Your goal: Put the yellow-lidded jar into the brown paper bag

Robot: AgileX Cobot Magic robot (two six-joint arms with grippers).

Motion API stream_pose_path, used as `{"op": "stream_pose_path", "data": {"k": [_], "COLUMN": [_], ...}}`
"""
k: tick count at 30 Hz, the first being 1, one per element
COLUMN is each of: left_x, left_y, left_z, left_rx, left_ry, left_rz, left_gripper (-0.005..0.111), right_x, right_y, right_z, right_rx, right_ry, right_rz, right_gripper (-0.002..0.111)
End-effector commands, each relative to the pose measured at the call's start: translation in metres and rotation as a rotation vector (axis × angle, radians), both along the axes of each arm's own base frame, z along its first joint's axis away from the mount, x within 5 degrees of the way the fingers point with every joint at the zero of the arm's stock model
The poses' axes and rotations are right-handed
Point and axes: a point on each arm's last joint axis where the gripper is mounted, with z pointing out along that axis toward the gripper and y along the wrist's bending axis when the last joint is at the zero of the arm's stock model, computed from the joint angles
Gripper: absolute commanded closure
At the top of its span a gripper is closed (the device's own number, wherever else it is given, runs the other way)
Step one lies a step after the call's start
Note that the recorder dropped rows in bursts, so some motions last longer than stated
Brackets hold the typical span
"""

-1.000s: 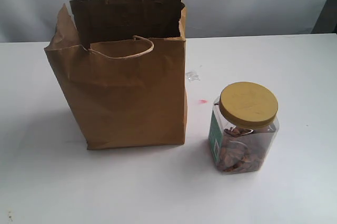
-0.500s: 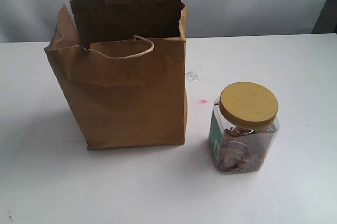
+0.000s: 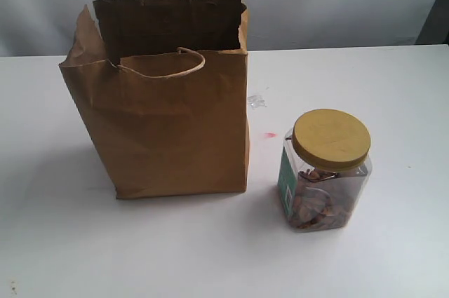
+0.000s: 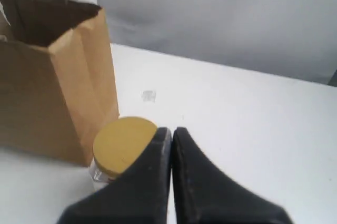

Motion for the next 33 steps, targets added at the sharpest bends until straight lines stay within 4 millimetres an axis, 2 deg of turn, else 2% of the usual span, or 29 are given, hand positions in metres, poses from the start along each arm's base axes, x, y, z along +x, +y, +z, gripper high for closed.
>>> {"op": "stream_pose_path", "data": {"k": [1, 4, 10, 14, 18, 25, 33], "left_x": [0.000, 0.000, 0.000, 0.000, 0.000, 0.000, 0.000], "left_y": [-0.001, -0.001, -0.001, -0.001, -0.001, -0.001, -0.001], "left_z": [0.001, 0.001, 0.001, 0.001, 0.001, 0.001, 0.001], "left_rx": [-0.007, -0.007, -0.007, -0.007, -0.007, -0.007, -0.007], "left_ry": [-0.009, -0.009, -0.009, -0.009, -0.009, -0.009, -0.009], "left_rz": [-0.006, -0.006, -0.006, -0.006, -0.006, -0.006, -0.006], "left_gripper": [0.106, 0.106, 0.106, 0.106, 0.106, 0.106, 0.106], "right_x": [0.042, 0.062, 0.109, 0.137, 0.160, 0.181, 0.190], "right_y": [0.004, 0.006, 0.012, 0.020, 0.026, 0.033, 0.034], "right_z": [-0.018, -0.026, -0.021, -0.012, -0.012, -0.033, -0.032], "right_rx": [-0.053, -0.060, -0.042, 0.022, 0.060, 0.105, 0.113], "right_ry": [0.213, 0.324, 0.595, 0.692, 0.750, 0.838, 0.759], "right_rz": [0.030, 0.033, 0.038, 0.070, 0.094, 0.122, 0.128], "right_gripper": [0.108, 0.108, 0.108, 0.108, 0.108, 0.108, 0.108]}}
